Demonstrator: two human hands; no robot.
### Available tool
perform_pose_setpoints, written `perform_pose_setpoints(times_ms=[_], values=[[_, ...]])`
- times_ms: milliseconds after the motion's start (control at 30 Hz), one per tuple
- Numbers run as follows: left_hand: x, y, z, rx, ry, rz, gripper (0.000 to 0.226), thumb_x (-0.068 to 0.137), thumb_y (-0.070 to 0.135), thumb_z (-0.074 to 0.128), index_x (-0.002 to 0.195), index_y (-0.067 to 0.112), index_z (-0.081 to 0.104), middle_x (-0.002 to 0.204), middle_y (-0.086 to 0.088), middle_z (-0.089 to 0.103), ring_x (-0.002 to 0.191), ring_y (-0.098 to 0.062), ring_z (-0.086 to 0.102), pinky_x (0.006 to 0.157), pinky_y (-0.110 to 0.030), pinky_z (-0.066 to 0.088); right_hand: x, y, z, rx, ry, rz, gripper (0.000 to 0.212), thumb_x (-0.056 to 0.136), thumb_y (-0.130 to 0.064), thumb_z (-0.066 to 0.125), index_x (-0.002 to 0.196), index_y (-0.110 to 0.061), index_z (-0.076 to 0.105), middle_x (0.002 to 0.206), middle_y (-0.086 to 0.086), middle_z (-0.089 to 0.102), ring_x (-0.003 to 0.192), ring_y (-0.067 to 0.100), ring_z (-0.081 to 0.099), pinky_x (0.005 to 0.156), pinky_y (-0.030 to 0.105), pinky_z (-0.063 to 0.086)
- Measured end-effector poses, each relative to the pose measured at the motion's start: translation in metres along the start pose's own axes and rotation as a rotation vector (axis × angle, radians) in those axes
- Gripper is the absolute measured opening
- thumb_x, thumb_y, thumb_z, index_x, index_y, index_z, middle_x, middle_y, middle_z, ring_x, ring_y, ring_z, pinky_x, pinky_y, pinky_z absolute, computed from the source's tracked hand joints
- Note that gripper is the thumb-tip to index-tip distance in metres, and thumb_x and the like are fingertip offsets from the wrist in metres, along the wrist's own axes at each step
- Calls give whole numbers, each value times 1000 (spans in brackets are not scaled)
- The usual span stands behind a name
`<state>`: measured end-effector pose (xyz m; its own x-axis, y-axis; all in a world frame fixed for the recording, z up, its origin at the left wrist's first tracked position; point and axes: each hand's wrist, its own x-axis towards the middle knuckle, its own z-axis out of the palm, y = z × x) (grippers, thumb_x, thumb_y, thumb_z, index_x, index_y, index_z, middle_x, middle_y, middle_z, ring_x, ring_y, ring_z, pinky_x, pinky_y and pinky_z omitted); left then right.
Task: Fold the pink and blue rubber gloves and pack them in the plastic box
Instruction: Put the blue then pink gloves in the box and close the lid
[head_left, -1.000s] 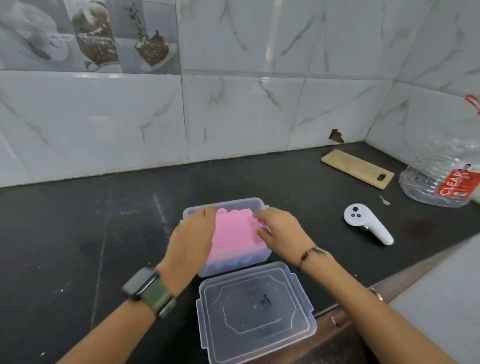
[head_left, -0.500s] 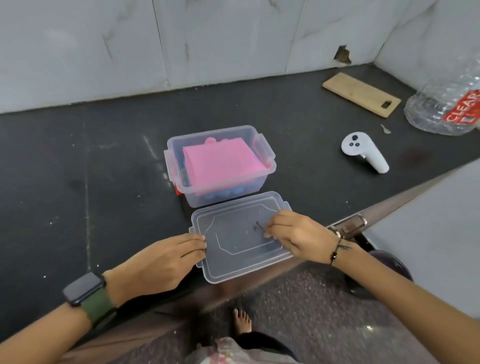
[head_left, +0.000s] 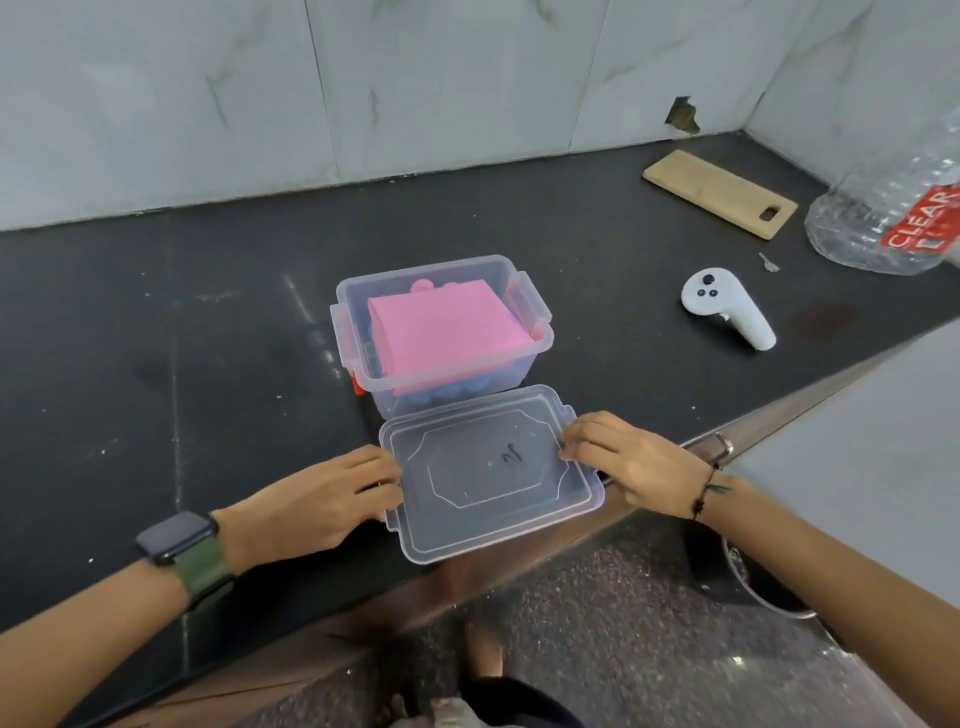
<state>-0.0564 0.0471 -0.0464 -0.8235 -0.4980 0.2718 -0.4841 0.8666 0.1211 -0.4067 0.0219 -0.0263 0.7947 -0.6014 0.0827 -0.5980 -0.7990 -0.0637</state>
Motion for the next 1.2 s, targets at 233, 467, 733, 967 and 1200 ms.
perform_pose_setpoints(times_ms=[233,467,733,967,1200], values=[[-6,12,-7,-408,338,-412,27,98,43,32,89,24,49,92,8,60,85,-7,57,79,-16,48,7,6,-12,311,289,166,15,87,3,56,95,4,68,103,16,68,103,20,59,88,34,49],[25,14,-43,-528,720,-761,7,86,14,61,88,21,60,87,7,66,84,-2,65,75,-7,52,35,10,-55,708,441,415,41,84,2,64,107,-30,54,99,-9,65,90,7,64,82,22,54],[70,-30,-68,-676,718,-1290,14,91,9,54,80,7,63,73,-8,68,63,-23,63,73,-44,58,119,36,-83,509,329,626,28,90,-9,49,115,-16,63,85,10,64,72,20,53,60,22,41],[83,-60,-67,-598,657,-1469,16,89,8,51,88,-5,60,75,-17,65,58,-24,56,60,-38,54,173,55,-73,339,180,796,37,87,-11,45,53,-12,31,55,5,38,62,23,39,45,26,22],[86,-68,-56,-472,637,-1504,31,92,23,48,69,3,49,69,-17,58,59,-24,48,60,-35,44,186,62,-60,296,145,780,33,87,-9,41,56,-11,31,54,2,34,60,23,37,45,26,24]])
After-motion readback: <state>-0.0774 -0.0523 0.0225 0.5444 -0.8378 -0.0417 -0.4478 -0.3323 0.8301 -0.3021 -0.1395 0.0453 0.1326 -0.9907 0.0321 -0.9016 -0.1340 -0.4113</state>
